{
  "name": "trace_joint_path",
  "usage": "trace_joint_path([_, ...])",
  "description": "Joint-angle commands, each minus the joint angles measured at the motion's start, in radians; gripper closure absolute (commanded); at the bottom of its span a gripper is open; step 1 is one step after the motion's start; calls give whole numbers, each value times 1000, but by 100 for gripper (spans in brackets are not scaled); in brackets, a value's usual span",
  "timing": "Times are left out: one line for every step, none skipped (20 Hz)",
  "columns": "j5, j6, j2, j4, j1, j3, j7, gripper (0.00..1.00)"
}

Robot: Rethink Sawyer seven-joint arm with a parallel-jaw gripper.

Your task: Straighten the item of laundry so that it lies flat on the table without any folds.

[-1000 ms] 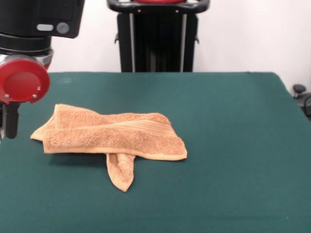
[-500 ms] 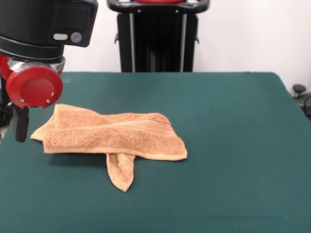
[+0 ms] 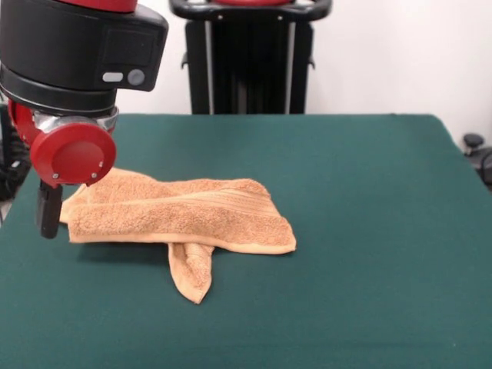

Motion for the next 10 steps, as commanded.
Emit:
trace_joint_path([-25, -23, -5, 175, 37, 149, 32, 100])
trace_joint_path([-25, -14, -7, 173, 37, 149, 34, 100])
trace_joint_path([-24, -5, -9, 173, 38, 150, 35, 100])
trace_joint_path([-25, -2, -10, 173, 37, 150, 34, 100])
trace_joint_path([-25, 0, -12, 174, 37, 152, 32, 100])
trace_joint_path([-26, -4, -12, 178, 36, 154, 30, 100])
trace_joint_path([-28, -8, -14, 181, 35, 157, 27, 100])
trace_joint_path([-27, -11, -19, 190, 38, 160, 25, 100])
trace_joint_path([-27, -14, -21, 195, 37, 166, 20, 100])
trace_joint_path([-27, -19, -25, 202, 37, 170, 19, 100])
